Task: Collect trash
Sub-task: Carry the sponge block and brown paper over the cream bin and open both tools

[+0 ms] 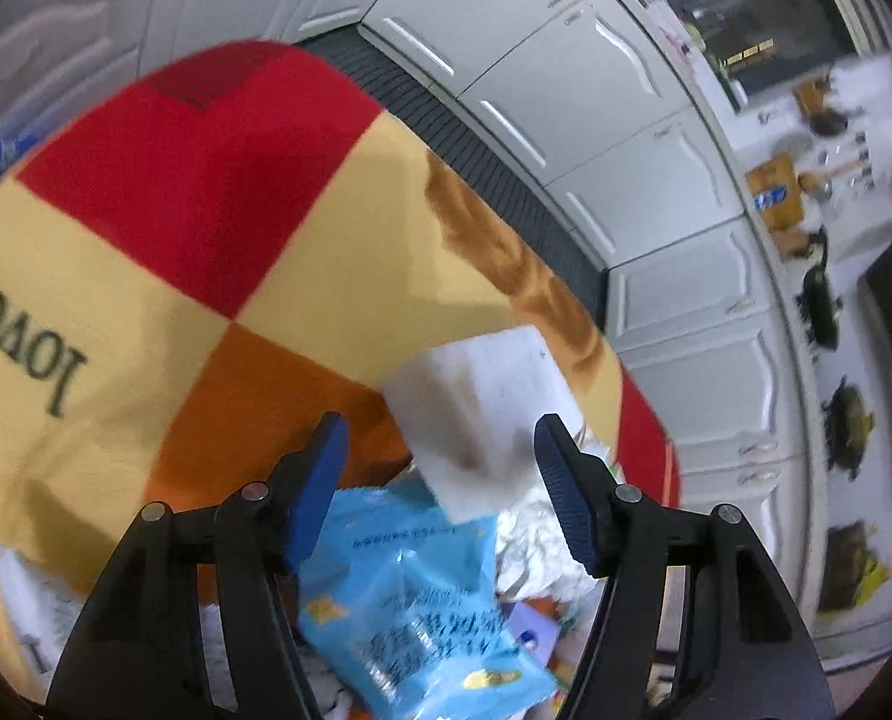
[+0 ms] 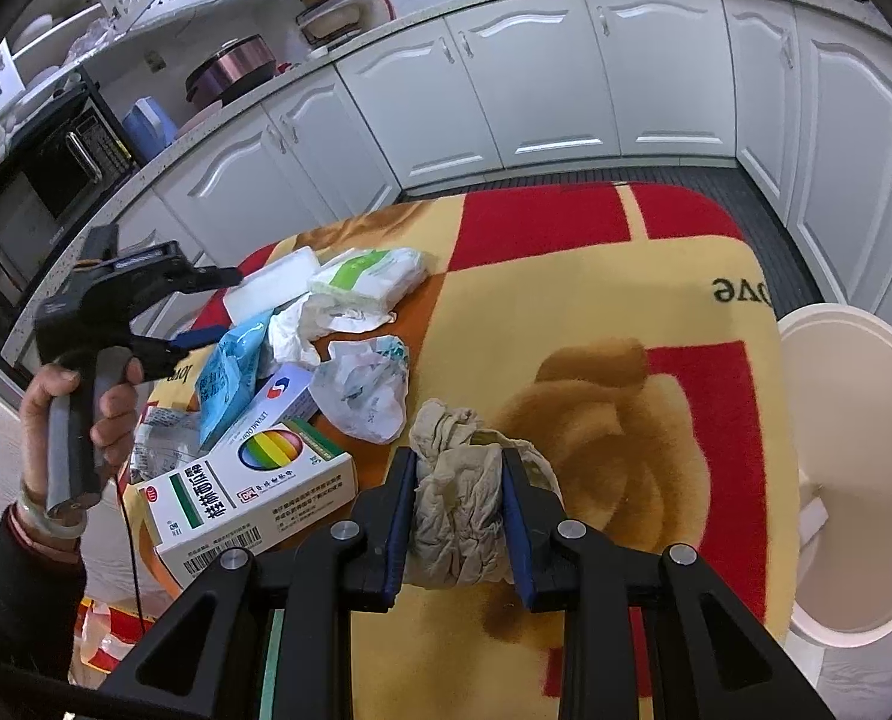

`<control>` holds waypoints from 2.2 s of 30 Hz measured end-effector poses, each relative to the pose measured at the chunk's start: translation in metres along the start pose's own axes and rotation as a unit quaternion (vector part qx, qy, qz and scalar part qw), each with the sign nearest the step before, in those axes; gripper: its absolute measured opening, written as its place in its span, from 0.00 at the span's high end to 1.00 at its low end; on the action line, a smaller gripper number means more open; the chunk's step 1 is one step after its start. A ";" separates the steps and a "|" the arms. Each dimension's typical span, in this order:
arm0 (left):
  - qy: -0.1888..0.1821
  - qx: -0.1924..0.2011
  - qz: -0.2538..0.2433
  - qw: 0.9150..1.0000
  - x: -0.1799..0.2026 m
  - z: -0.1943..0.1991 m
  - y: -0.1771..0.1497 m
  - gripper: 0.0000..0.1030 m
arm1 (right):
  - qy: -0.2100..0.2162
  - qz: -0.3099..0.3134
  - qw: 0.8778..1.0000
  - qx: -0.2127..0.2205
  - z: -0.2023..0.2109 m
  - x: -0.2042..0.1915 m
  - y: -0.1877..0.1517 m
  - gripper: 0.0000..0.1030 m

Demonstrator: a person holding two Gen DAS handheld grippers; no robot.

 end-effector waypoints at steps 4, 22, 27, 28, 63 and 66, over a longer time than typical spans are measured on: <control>-0.010 0.014 0.007 1.000 0.002 0.001 0.004 0.44 | -0.002 -0.001 1.000 -0.002 -0.002 0.001 -0.001 0.74; 0.018 0.099 -0.170 0.980 0.081 0.102 -0.034 0.67 | -0.004 0.027 0.999 0.032 0.025 -0.018 -0.001 0.74; 0.030 0.100 -0.227 0.968 0.109 0.107 -0.069 0.67 | -0.007 0.036 0.998 0.051 0.042 -0.023 -0.001 0.74; 0.033 0.099 -0.239 0.965 0.115 0.105 -0.077 0.67 | -0.008 0.037 0.998 0.056 0.046 -0.023 0.000 0.74; 0.023 0.028 -0.430 0.902 0.266 0.004 -0.253 0.67 | -0.115 -0.069 0.980 0.150 0.151 0.118 -0.006 0.74; 0.016 0.015 -0.434 0.901 0.277 -0.009 -0.265 0.67 | -0.124 -0.081 0.978 0.146 0.151 0.135 -0.010 0.74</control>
Point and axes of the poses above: each gripper's, at about its wrist camera, not at the fingertips, and z roughly against the way its jaws point, x to its right, y to its top, the point moved 5 cm from there along -z, roughly the way its jaws point, and after that the axes turned 3 degrees about -z, right-handed, at the moved point
